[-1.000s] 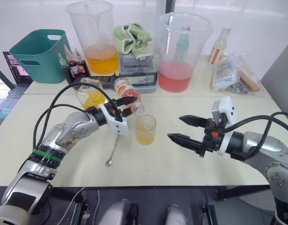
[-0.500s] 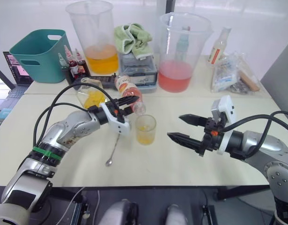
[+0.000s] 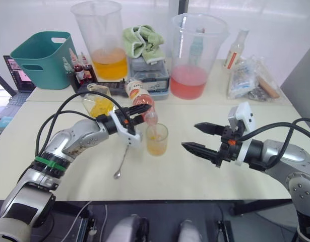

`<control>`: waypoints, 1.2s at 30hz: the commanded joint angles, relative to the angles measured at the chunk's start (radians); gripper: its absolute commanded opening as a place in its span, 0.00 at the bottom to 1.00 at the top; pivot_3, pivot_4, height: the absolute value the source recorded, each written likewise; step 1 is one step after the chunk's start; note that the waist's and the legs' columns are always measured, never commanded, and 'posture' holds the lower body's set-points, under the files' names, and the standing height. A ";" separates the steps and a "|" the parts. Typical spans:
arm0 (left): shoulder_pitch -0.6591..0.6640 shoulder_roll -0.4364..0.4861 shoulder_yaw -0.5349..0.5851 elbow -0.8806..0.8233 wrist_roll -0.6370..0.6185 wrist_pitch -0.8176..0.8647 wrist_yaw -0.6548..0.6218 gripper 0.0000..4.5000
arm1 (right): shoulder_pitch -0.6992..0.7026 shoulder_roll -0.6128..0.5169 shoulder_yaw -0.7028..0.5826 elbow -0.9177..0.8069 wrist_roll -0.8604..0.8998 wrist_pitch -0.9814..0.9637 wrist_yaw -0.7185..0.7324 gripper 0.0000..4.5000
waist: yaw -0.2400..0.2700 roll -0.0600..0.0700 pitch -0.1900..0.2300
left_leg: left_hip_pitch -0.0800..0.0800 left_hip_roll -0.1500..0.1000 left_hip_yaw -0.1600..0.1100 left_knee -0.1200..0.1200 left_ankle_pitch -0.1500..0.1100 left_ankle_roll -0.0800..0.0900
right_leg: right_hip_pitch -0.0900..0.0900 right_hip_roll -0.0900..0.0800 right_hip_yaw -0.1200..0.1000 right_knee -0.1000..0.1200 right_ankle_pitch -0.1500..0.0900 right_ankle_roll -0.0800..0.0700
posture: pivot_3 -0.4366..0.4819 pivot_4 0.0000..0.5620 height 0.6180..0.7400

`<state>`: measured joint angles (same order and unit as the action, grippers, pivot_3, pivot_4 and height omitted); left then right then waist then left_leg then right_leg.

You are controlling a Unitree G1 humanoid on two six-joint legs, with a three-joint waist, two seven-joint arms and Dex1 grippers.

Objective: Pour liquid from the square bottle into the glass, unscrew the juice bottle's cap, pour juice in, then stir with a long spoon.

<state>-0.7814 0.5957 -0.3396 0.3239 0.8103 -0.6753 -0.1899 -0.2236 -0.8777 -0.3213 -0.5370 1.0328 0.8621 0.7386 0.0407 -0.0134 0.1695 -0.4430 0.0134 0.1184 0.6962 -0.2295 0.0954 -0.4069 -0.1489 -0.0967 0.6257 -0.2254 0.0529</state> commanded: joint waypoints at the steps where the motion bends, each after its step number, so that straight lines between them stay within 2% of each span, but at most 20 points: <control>1: -0.048 0.002 0.021 -0.038 -0.020 0.005 0.020 0.31 | -0.011 -0.010 -0.019 -0.003 -0.004 -0.024 0.013 0.98 | 0.000 0.000 0.000 | 0.000 0.000 0.000 0.000 0.000 0.000 | 0.000 0.000 0.000 0.000 0.000 0.000 | 0.48 0.27 0.99; 11: -0.046 -0.001 0.028 -0.038 -0.043 0.018 0.004 0.31 | -0.004 -0.008 -0.027 -0.008 -0.007 -0.023 0.024 0.98 | 0.000 0.000 0.000 | 0.000 0.000 0.000 0.000 0.000 0.000 | 0.000 0.000 0.000 0.000 0.000 0.000 | 0.48 0.27 0.99; 16: -0.024 -0.044 0.059 -0.075 -0.225 0.090 -0.116 0.31 | -0.008 -0.007 -0.024 -0.007 -0.004 -0.021 0.025 0.98 | 0.001 0.000 0.000 | 0.000 0.000 0.000 0.001 0.000 0.000 | 0.000 0.000 0.000 0.000 0.000 0.000 | 0.48 0.27 0.99; 24: -0.004 -0.067 0.091 -0.174 -0.405 0.220 -0.250 0.31 | -0.055 -0.007 0.009 0.017 -0.010 -0.016 0.035 0.98 | -0.004 0.000 0.000 | 0.000 0.000 0.000 0.001 0.000 -0.001 | 0.000 0.000 0.000 0.000 0.000 0.000 | 0.48 0.27 0.99; 32: 0.021 -0.117 0.187 -0.329 -0.654 0.527 -0.387 0.31 | -0.123 -0.011 0.054 0.065 -0.020 -0.015 0.082 0.98 | -0.003 0.000 0.000 | 0.000 0.000 0.000 0.002 0.000 -0.001 | 0.000 0.000 0.000 0.001 0.000 0.000 | 0.48 0.27 0.99; 36: 0.020 -0.133 0.284 -0.422 -0.847 0.812 -0.445 0.31 | -0.162 -0.007 0.082 0.098 -0.033 -0.025 0.127 0.98 | -0.005 0.000 0.000 | 0.000 0.000 0.000 0.003 0.000 -0.001 | 0.001 0.001 0.000 0.001 0.000 0.000 | 0.48 0.27 0.99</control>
<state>-0.7395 0.4594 -0.1270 -0.0137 0.0515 0.0363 -0.6208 -0.3551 -0.8774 -0.2329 -0.4403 1.0023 0.8610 0.8410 0.0360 -0.0134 0.1695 -0.4430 0.0136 0.1182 0.6988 -0.2291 0.0948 -0.4063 -0.1483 -0.0965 0.6270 -0.2254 0.0531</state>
